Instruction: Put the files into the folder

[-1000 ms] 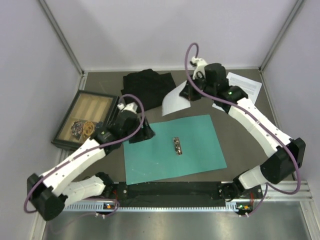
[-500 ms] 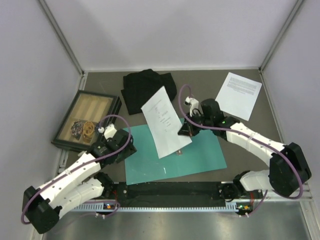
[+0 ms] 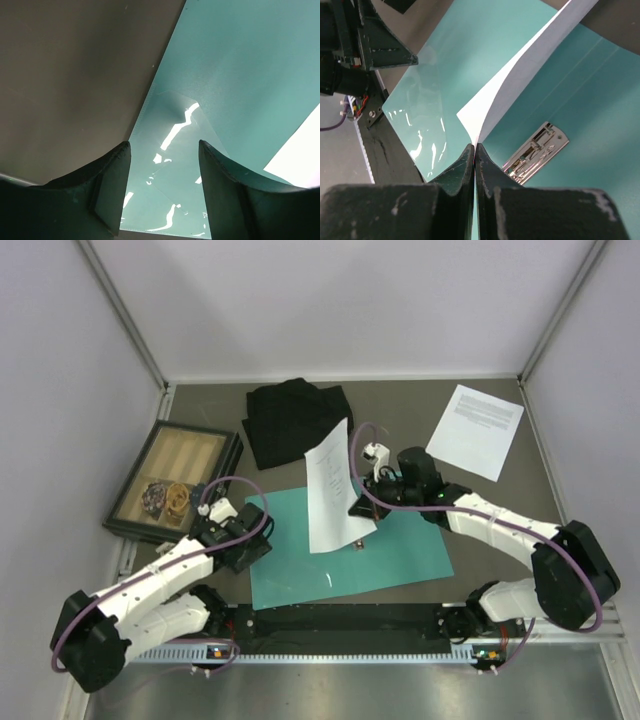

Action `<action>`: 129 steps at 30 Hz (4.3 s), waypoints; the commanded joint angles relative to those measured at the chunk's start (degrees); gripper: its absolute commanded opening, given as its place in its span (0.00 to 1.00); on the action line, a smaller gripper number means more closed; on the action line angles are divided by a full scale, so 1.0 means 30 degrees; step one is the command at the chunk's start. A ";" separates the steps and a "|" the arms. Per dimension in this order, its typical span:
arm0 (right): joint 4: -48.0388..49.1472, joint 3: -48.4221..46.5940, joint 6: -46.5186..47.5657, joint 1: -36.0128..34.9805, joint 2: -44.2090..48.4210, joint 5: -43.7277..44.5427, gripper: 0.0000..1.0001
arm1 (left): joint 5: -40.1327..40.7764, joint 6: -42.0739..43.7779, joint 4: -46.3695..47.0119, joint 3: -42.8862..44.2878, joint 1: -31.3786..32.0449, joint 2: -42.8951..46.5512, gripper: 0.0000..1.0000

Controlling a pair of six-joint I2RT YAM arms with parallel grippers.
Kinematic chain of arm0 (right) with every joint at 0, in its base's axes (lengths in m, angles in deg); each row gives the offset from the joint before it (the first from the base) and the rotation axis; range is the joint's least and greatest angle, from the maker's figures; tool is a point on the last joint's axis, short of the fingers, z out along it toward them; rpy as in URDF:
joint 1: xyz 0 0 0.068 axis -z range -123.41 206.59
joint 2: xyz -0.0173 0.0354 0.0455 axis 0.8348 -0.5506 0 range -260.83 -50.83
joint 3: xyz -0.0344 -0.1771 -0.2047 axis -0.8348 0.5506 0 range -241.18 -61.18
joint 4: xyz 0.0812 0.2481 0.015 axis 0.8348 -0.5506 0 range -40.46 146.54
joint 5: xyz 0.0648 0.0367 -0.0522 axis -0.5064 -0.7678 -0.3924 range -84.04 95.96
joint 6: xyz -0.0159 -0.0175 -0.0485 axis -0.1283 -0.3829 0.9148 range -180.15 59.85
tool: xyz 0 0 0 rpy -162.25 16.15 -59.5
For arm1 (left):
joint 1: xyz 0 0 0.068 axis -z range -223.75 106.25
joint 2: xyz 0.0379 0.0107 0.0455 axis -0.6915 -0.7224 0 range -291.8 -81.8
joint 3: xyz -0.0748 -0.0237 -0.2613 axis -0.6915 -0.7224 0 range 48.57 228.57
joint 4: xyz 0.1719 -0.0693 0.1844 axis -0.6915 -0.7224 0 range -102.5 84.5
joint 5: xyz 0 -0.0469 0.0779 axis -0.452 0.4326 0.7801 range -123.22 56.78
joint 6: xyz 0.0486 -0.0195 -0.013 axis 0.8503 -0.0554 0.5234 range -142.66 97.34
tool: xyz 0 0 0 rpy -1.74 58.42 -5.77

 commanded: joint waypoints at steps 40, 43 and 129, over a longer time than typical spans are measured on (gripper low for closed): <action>0.6452 0.2742 -0.4568 -0.2637 -0.2636 -0.1575 0.00 | -0.0838 -0.0953 0.0196 -0.1633 -0.0023 0.1907 0.60; 0.5480 0.2683 -0.4832 -0.2695 -0.2519 -0.0578 0.00 | -0.0839 -0.0806 0.0138 -0.1574 -0.0023 0.1878 0.62; 0.4243 0.1479 -1.3444 -0.3515 -0.4891 0.8420 0.00 | -0.1629 -0.1041 0.2949 -0.4796 0.0007 0.6683 0.97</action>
